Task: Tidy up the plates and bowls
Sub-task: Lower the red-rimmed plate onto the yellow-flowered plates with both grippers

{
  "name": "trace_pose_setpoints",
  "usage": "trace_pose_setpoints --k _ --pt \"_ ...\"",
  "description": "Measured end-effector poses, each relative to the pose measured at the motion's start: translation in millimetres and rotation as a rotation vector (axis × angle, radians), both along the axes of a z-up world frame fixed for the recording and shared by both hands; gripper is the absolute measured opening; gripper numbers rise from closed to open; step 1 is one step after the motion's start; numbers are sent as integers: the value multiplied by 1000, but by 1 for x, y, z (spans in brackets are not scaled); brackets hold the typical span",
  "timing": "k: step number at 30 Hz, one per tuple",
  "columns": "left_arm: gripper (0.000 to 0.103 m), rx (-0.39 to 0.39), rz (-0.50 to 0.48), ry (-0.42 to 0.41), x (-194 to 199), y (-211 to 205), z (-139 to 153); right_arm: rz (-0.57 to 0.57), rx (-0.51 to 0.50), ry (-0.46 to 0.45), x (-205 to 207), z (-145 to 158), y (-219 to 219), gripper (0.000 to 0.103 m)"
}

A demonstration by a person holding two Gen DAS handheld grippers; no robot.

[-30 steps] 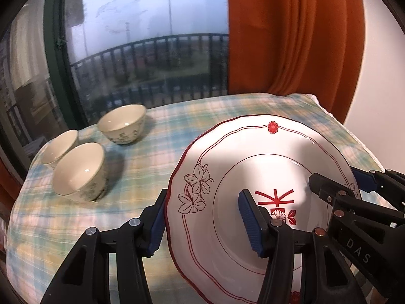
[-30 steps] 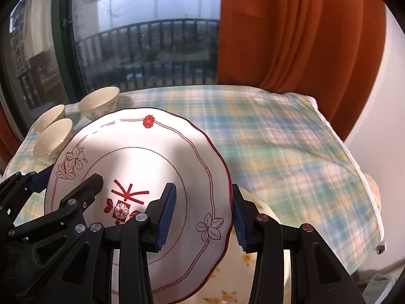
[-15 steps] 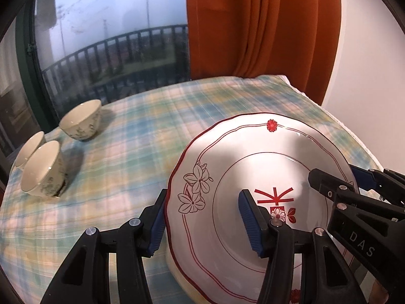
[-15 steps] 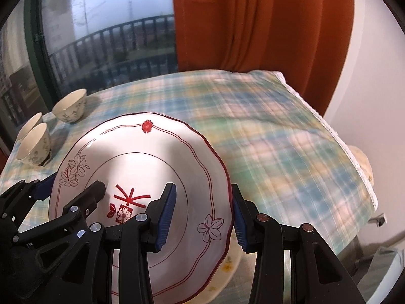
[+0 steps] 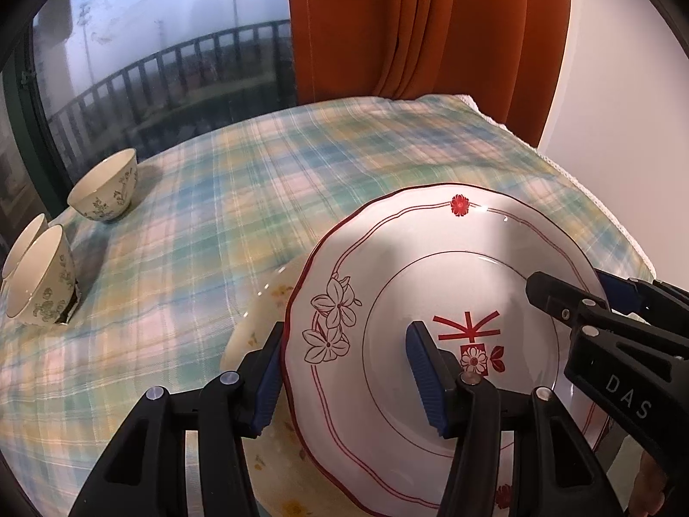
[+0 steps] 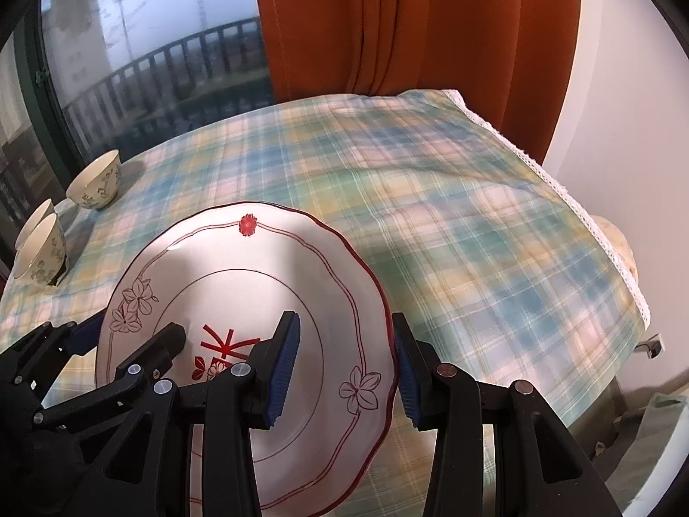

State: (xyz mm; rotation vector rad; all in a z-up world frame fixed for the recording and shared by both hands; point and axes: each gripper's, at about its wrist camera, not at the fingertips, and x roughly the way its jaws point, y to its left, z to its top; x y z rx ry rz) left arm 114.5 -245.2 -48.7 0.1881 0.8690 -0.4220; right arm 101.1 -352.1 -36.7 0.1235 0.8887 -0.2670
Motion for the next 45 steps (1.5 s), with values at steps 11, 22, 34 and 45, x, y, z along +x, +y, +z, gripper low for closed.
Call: trace_pose_setpoints --k 11,22,34,45 --pt "57 61 -8 -50 -5 -6 -12 3 -5 -4 2 -9 2 46" --pt "60 96 -27 -107 -7 -5 -11 11 -56 -21 -1 -7 4 46" --pt "66 74 -24 -100 -5 -1 -9 -3 -70 -56 -4 -2 3 22" --pt "72 72 -12 -107 -7 11 -7 25 -38 -12 -6 -15 16 22"
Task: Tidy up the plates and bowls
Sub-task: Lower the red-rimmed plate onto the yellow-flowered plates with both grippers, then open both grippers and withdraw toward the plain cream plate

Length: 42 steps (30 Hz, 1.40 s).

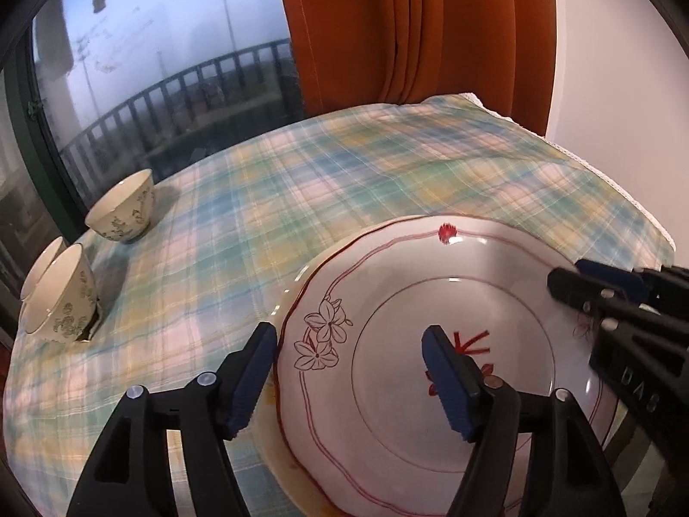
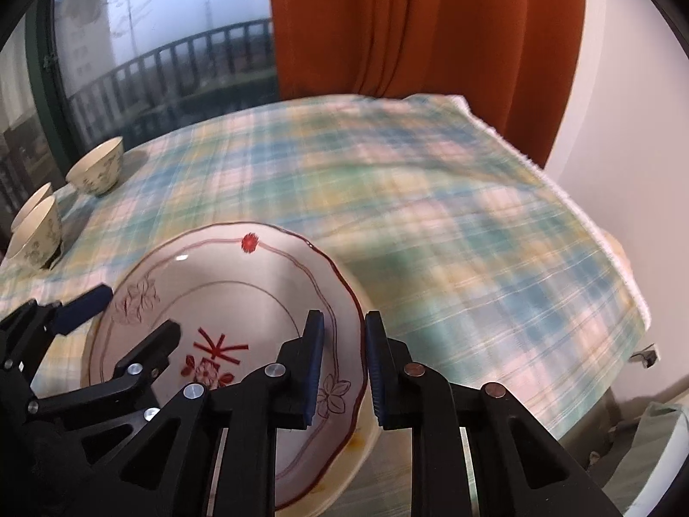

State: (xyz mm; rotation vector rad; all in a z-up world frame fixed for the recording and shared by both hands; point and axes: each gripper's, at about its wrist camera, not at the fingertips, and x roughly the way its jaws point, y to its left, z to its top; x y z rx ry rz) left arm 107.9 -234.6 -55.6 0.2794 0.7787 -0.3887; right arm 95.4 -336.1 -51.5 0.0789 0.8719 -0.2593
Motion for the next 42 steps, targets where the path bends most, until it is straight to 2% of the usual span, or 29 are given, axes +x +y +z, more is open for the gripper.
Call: trace_pose_setpoints --k 12,14,16,18,20,26,33,42 --pt "73 -22 3 38 -6 10 -2 -23 -7 10 0 -5 7 25" --pt "75 -26 9 46 -5 15 -2 -22 -19 15 0 -5 10 35" --pt "76 -32 17 56 -5 21 -2 -8 -12 -6 -3 -2 15 65" --pt "77 -45 24 61 -6 28 0 -1 -27 -42 -6 3 22 75" --pt "79 -56 36 53 -8 37 2 11 -54 -66 -8 9 32 75" --pt "87 -78 60 28 -13 66 14 56 -52 -81 -9 17 60 75" --pt "88 -105 142 1 -5 113 30 113 -43 -107 4 30 100 75" --pt "88 -112 275 -38 22 173 48 209 -19 -127 40 47 157 75"
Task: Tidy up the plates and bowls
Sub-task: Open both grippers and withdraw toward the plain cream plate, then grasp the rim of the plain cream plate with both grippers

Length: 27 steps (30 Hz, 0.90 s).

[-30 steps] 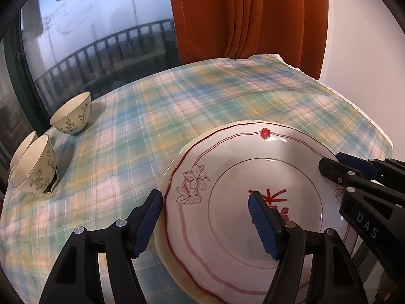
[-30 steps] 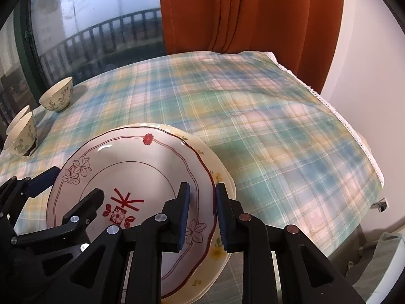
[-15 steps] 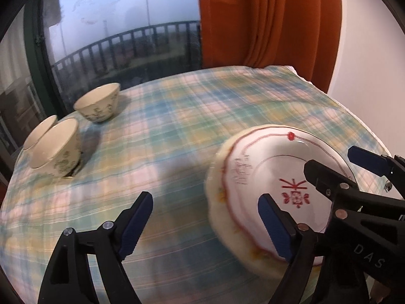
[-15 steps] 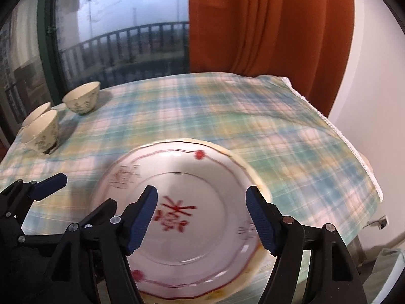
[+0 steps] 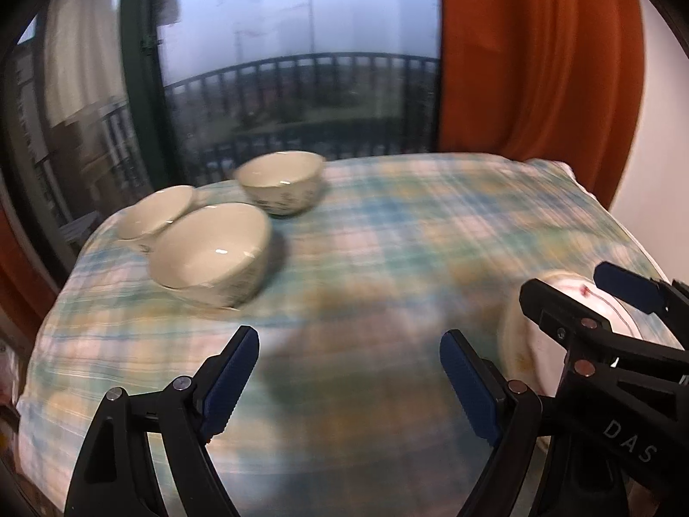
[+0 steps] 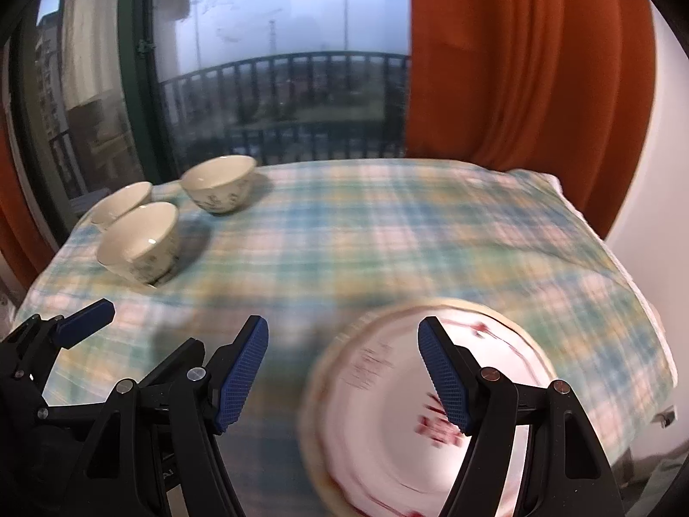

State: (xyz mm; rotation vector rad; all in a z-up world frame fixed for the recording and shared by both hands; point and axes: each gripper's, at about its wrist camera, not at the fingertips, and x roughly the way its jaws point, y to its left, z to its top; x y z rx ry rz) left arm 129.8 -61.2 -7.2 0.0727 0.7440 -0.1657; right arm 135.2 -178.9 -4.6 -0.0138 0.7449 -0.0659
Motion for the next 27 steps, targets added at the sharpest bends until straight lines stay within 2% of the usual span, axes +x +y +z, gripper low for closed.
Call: trace_pose_setpoints --k 10,18,22,27 --pt "87 10 154 -19 43 61 7 53 37 11 59 9 64 75" --pt "84 14 255 -58 77 105 10 125 56 -30 102 14 111 75" --pt "79 36 288 -56 100 121 2 127 81 -47 125 5 130 75" --pt "69 27 296 -25 119 133 -18 88 111 -14 154 -18 145 75"
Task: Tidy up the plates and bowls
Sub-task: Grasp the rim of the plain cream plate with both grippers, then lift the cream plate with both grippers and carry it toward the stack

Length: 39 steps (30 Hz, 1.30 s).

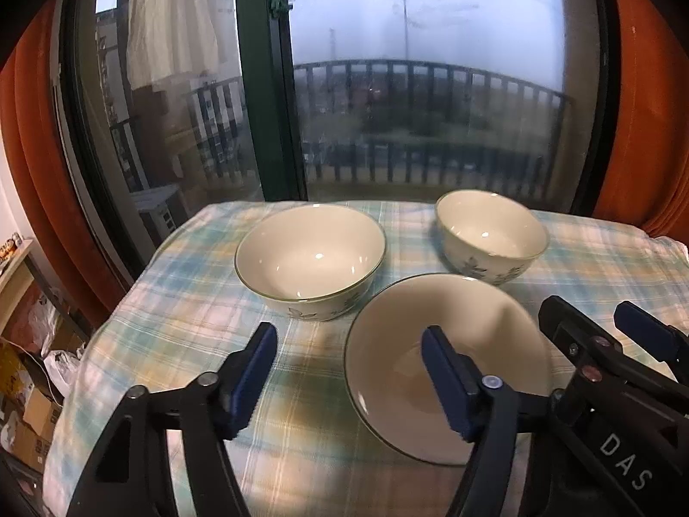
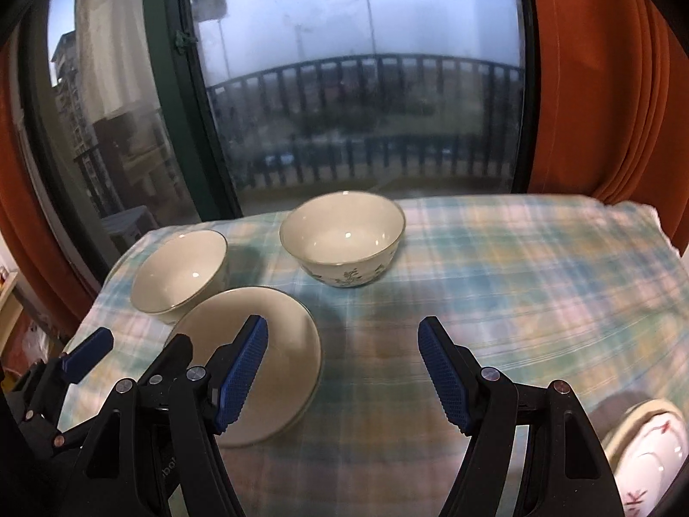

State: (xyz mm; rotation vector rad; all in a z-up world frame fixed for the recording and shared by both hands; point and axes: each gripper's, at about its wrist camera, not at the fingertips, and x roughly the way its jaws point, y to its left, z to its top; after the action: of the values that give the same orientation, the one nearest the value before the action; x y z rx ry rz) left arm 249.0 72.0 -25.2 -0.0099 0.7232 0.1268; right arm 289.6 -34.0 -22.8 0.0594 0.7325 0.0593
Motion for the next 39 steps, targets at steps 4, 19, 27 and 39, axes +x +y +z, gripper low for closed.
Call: trace_pose_setpoints --k 4,19,27,39 --pt "60 -21 1 24 12 5 -13 14 -12 19 11 -14 8 75" --pt "21 -81 -43 78 30 1 -34 59 1 108 40 -44 23 21" --pt "21 -74 -45 87 20 -1 -33 64 1 107 30 -40 21 20" --pt "21 -61 -75 81 -24 -24 -25 57 2 99 -15 -27 -6 20"
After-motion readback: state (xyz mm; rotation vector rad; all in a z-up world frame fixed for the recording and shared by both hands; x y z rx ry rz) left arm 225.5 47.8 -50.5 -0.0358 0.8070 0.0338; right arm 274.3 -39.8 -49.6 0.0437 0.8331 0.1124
